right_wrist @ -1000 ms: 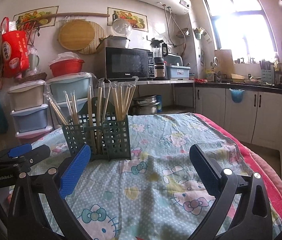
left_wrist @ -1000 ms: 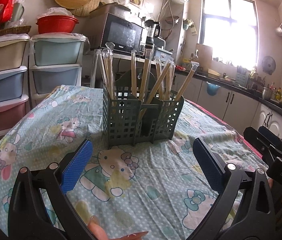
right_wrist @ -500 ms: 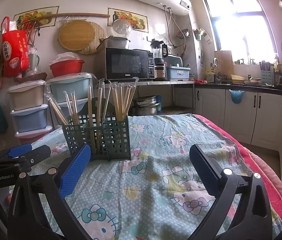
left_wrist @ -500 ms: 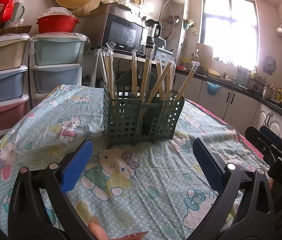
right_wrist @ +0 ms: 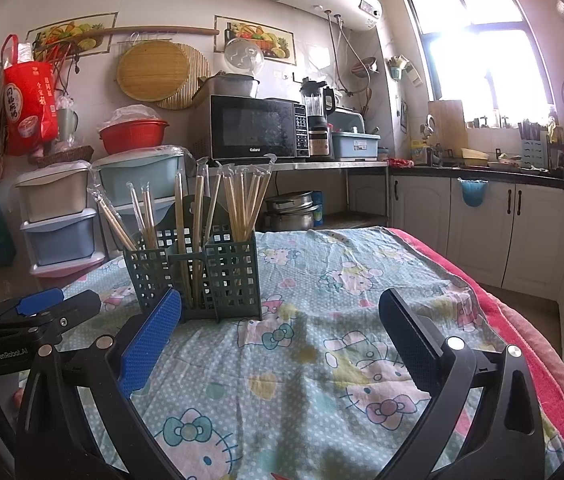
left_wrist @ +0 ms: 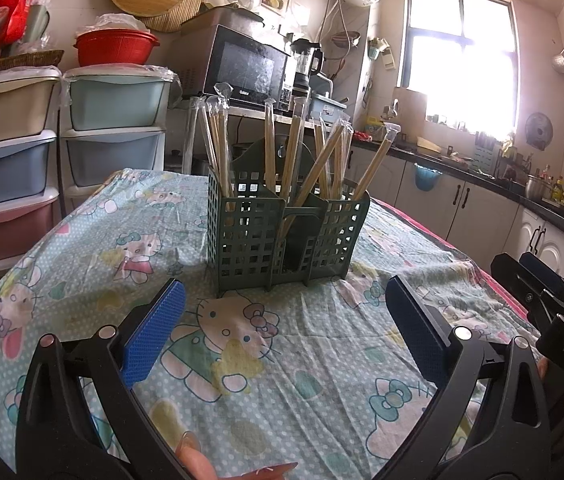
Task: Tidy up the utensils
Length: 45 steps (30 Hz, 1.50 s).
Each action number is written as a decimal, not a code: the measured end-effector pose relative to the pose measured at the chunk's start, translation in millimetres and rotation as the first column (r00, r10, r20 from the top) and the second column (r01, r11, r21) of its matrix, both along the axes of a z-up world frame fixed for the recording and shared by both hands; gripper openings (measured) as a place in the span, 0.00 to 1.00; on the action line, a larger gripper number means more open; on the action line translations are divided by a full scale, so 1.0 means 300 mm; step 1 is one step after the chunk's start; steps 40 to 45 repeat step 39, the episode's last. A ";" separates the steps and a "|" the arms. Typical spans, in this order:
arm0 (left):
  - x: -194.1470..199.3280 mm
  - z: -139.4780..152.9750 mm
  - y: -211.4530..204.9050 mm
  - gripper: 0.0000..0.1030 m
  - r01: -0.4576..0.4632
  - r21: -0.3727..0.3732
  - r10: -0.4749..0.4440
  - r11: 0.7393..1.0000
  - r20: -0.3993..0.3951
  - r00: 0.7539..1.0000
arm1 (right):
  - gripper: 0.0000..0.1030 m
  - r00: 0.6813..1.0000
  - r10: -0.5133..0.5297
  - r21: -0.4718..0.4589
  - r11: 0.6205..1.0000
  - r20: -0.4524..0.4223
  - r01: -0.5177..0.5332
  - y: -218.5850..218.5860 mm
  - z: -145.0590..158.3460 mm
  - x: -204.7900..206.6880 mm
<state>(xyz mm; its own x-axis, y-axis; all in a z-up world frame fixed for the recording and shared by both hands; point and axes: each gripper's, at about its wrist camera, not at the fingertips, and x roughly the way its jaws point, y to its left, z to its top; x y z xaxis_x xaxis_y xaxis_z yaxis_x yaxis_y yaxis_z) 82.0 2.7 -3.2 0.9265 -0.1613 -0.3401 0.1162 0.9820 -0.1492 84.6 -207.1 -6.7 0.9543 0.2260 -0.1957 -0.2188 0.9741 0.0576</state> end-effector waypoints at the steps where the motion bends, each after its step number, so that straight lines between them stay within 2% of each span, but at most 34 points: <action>1: 0.002 0.000 0.000 0.90 0.000 0.001 0.000 1.000 -0.001 1.000 | 0.94 1.000 0.000 0.000 1.000 0.000 0.000 0.000 0.000 0.000; 18: 0.006 -0.003 -0.002 0.90 -0.007 0.004 0.007 1.000 -0.009 1.000 | 0.94 1.000 0.004 -0.002 1.000 -0.007 -0.004 0.001 -0.001 0.001; 24: 0.021 -0.020 0.003 0.90 -0.043 -0.003 0.043 0.999 -0.064 0.997 | 0.94 1.000 -0.010 -0.001 1.000 -0.005 0.010 -0.002 0.001 -0.004; 31: 0.029 -0.023 0.020 0.90 -0.065 -0.018 0.063 0.998 -0.107 0.992 | 0.94 0.999 -0.029 0.021 0.999 -0.046 0.030 -0.027 0.001 0.019; 34: 0.050 -0.011 0.064 0.90 -0.125 0.001 0.124 0.992 -0.165 0.978 | 0.94 0.996 -0.055 0.008 0.998 -0.074 0.056 -0.060 0.015 0.054; 36: 0.088 0.000 0.146 0.90 -0.179 0.005 0.176 0.984 -0.227 0.958 | 0.94 0.982 -0.125 -0.022 0.992 -0.144 0.123 -0.122 0.028 0.127; 37: 0.109 0.003 0.191 0.90 -0.208 0.023 0.207 0.978 -0.256 0.944 | 0.94 0.960 -0.194 -0.072 0.981 -0.203 0.183 -0.157 0.026 0.185; 39: 0.153 -0.004 0.287 0.90 -0.283 0.092 0.297 0.955 -0.309 0.903 | 0.94 0.886 -0.302 -0.195 0.950 -0.353 0.246 -0.216 -0.011 0.316; 45: 0.153 -0.004 0.287 0.90 -0.283 0.092 0.297 0.955 -0.309 0.903 | 0.94 0.886 -0.302 -0.195 0.950 -0.353 0.246 -0.216 -0.011 0.316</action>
